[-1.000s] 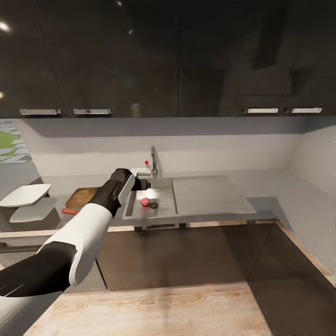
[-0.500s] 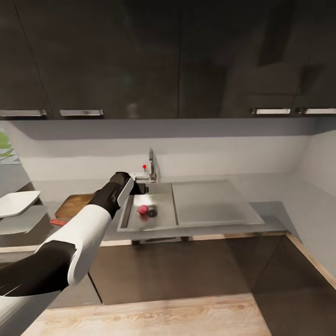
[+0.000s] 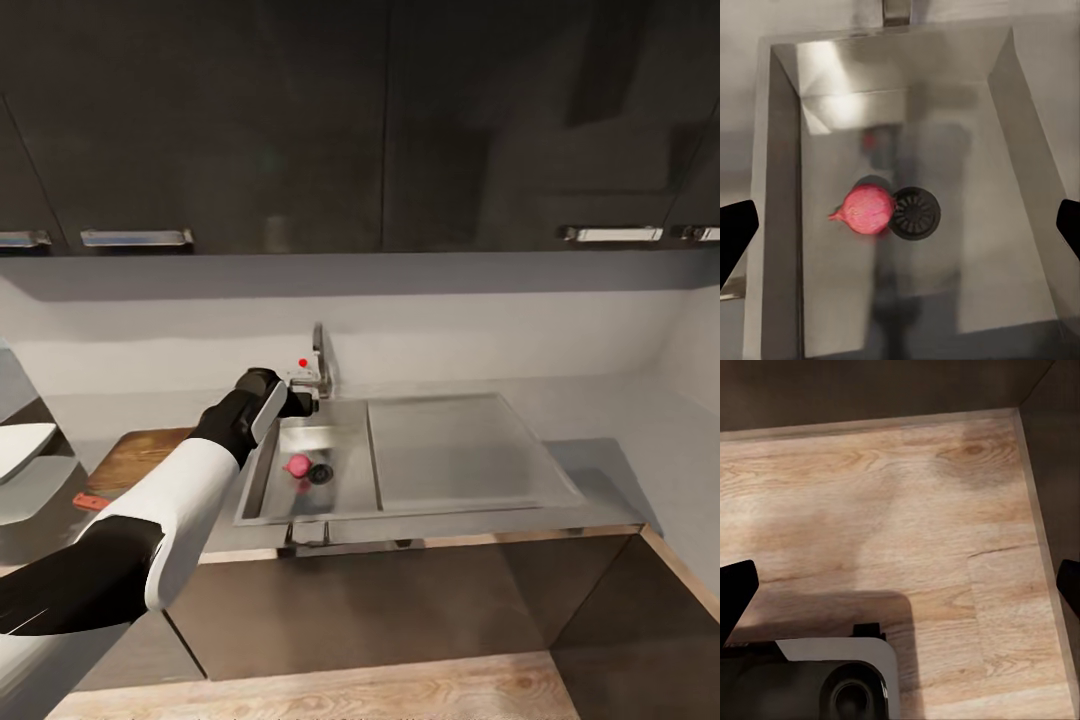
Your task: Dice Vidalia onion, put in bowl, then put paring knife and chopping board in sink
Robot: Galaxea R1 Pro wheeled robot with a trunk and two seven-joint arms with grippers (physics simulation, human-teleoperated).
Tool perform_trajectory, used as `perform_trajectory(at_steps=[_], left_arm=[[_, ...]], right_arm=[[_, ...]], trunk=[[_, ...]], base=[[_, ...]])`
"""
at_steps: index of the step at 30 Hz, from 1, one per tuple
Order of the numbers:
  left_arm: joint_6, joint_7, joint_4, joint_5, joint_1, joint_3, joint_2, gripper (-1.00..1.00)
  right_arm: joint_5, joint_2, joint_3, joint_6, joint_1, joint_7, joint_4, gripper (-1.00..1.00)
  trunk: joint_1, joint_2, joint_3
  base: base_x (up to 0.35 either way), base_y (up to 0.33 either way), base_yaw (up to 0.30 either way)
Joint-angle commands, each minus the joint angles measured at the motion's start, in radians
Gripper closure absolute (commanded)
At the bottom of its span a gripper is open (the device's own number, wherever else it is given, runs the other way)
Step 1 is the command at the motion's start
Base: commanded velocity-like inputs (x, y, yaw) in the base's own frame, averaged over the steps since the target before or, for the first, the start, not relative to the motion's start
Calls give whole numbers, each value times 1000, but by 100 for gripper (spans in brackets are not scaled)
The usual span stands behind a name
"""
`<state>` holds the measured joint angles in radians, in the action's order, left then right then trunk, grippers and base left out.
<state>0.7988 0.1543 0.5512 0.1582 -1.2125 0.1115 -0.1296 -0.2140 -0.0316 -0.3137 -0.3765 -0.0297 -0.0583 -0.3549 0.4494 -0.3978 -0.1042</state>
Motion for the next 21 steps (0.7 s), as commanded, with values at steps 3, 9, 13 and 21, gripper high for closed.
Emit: perform_trajectory(at_steps=[3, 9, 13, 21], left_arm=[[4, 8, 2, 11, -1, 5, 1, -100], [4, 8, 0, 11, -1, 5, 1, -100], [3, 8, 1, 11, -1, 4, 1, -100], [3, 10, 8, 9, -1, 4, 1, -100]], right_arm=[[-7, 1, -8, -4, -1, -6, 1, -100], [-7, 1, -8, -4, -1, -6, 1, -100], [-7, 0, -8, -4, -1, -6, 1, -100], [-9, -1, -7, -5, -1, -3, 2, -100]], trunk=[[1, -2, -7], [1, -2, -17], [1, -2, -21], [1, -2, -23]], base=[[16, -4, 0], [3, -1, 0], [0, 0, 0], [0, 0, 0]])
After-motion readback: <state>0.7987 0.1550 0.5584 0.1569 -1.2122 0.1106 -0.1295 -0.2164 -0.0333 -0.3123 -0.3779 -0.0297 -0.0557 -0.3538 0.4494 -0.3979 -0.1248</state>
